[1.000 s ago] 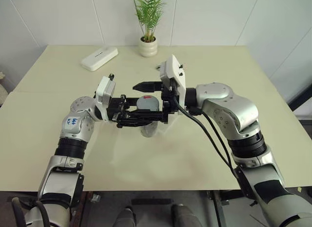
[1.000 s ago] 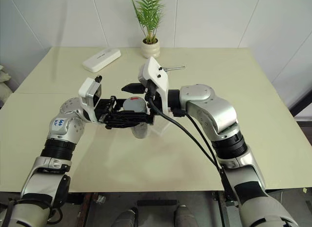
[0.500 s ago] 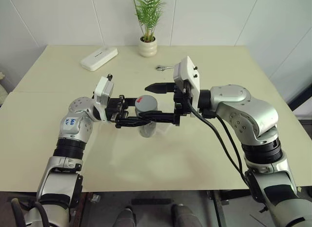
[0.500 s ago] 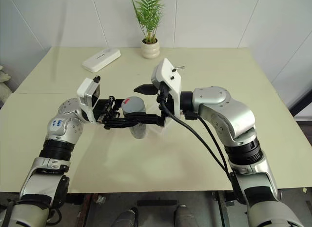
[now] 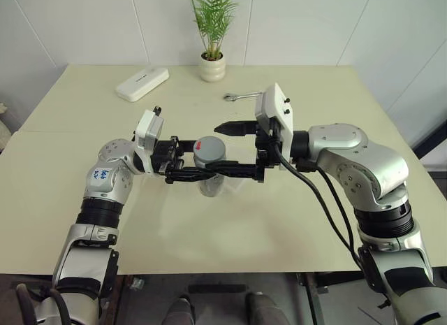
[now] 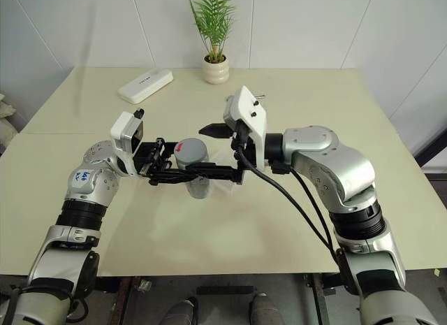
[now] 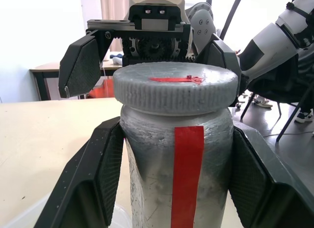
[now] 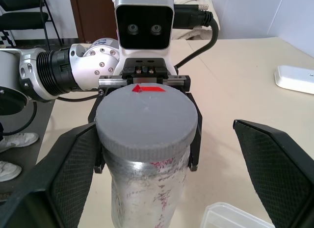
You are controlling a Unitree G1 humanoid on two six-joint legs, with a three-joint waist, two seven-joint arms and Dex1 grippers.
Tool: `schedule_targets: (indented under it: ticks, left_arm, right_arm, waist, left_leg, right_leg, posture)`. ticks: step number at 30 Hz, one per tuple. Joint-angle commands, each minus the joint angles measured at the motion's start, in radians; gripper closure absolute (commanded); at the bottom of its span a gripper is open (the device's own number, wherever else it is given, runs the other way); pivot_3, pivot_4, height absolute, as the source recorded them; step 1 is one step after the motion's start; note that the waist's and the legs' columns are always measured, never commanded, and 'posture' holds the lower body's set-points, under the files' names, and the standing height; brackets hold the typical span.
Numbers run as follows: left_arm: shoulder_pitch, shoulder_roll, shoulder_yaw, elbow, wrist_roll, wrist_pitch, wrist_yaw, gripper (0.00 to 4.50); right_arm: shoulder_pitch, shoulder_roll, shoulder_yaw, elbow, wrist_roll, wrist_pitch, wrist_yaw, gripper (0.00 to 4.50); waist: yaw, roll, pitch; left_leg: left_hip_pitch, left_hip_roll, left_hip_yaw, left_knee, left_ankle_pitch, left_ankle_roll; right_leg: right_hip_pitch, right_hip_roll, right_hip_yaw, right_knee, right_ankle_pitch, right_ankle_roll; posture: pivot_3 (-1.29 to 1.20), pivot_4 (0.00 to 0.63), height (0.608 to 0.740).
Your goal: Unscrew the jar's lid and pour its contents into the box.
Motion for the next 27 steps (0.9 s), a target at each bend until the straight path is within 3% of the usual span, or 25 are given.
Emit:
schedule_targets:
  ticks: [1,19,27]
  left_arm:
    - [-0.014,0.007,0.01,-0.023,-0.006,-0.01,-0.105,1.9]
    - [-0.035,0.006,0.005,0.015,0.001,-0.027,-0.111,1.9]
    - [-0.051,-0.006,-0.011,0.044,-0.003,-0.044,-0.111,1.9]
  right_arm:
    - [0.006,-0.023,-0.039,-0.043,0.012,-0.001,-0.004,0.0]
    - [0.027,-0.104,-0.071,-0.122,0.072,0.053,0.001,0.0]
    - [-0.025,-0.039,-0.088,-0.105,0.101,0.07,-0.06,0.0]
  waist:
    - [0.0,0.0,0.0]
    - [0.001,0.0,0.0]
    - [0.0,0.0,0.0]
  left_leg:
    - [0.0,0.0,0.0,0.0,0.0,0.0]
    - [0.0,0.0,0.0,0.0,0.0,0.0]
    - [0.0,0.0,0.0,0.0,0.0,0.0]
  right_leg:
    - [0.0,0.0,0.0,0.0,0.0,0.0]
    - [0.0,0.0,0.0,0.0,0.0,0.0]
    - [0.0,0.0,0.0,-0.001,0.0,0.0]
  posture:
    - [0.0,0.15,0.74]
    - [0.0,0.15,0.74]
    - [0.0,0.15,0.74]
